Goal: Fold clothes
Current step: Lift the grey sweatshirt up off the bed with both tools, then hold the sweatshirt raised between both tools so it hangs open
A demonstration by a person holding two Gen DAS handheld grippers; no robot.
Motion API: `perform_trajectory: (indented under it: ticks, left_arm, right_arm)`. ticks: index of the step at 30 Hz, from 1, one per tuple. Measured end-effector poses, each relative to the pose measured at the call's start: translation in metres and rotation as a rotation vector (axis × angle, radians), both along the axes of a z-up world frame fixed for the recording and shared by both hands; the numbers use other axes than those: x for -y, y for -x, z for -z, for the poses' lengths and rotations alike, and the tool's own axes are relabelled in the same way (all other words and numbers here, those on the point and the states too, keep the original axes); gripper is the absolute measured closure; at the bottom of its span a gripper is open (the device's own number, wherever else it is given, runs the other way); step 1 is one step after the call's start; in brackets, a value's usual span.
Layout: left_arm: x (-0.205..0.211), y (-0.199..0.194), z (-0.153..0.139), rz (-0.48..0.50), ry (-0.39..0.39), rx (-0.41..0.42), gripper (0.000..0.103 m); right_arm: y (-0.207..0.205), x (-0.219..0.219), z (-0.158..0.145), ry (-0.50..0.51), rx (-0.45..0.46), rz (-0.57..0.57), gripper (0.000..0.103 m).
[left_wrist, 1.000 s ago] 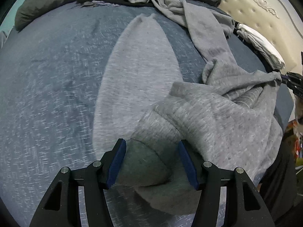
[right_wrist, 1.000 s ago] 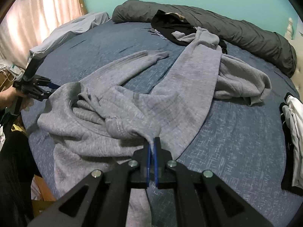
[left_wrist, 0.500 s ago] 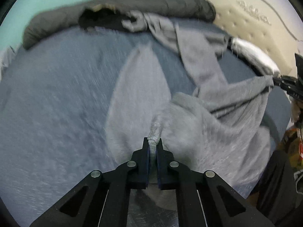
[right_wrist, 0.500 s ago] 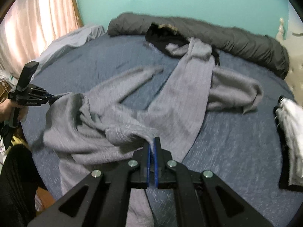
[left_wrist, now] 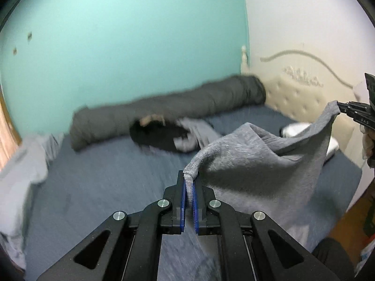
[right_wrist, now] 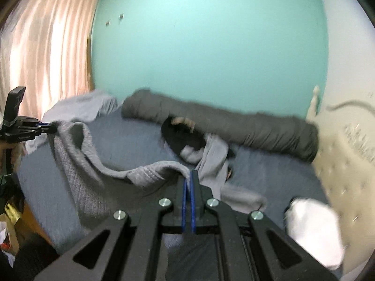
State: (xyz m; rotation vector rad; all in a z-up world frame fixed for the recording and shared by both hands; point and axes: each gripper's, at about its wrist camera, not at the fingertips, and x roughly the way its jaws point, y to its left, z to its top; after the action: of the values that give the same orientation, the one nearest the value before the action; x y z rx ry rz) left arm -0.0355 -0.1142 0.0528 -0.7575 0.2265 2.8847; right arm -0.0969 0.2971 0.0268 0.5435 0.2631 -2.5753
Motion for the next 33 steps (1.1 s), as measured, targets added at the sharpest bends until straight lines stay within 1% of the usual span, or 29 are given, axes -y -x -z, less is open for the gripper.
perform_trajectory:
  ticks: [4, 7, 10, 13, 16, 19, 23, 28, 33]
  left_arm:
    - [-0.015, -0.013, -0.080, -0.006, 0.040, -0.107, 0.098]
    - [-0.024, -0.031, -0.138, -0.011, 0.042, -0.197, 0.098]
    - [-0.028, -0.053, -0.189, -0.018, 0.037, -0.274, 0.098]
    - [-0.030, -0.079, -0.231, -0.027, 0.042, -0.345, 0.098]
    - [-0.030, -0.104, -0.261, -0.037, 0.051, -0.399, 0.098]
    - [-0.026, -0.126, -0.276, -0.046, 0.050, -0.427, 0.098]
    - [-0.018, -0.154, -0.280, -0.051, 0.042, -0.453, 0.098]
    - [-0.008, -0.188, -0.273, -0.050, 0.037, -0.490, 0.098]
    - [0.003, -0.209, -0.265, -0.039, 0.027, -0.492, 0.098]
  right_arm:
    - [-0.014, -0.010, -0.076, 0.005, -0.096, 0.048, 0.101]
    - [-0.029, -0.016, -0.132, 0.009, -0.170, 0.076, 0.101]
    - [-0.049, -0.023, -0.188, 0.021, -0.250, 0.102, 0.101]
    - [-0.064, -0.030, -0.228, 0.039, -0.303, 0.123, 0.101]
    - [-0.082, -0.036, -0.261, 0.061, -0.348, 0.128, 0.101]
    - [-0.100, -0.037, -0.282, 0.074, -0.382, 0.120, 0.101]
    - [-0.123, -0.037, -0.296, 0.099, -0.403, 0.094, 0.101]
    - [-0.151, -0.037, -0.297, 0.111, -0.417, 0.051, 0.101]
    - [-0.178, -0.038, -0.294, 0.126, -0.424, 0.020, 0.101]
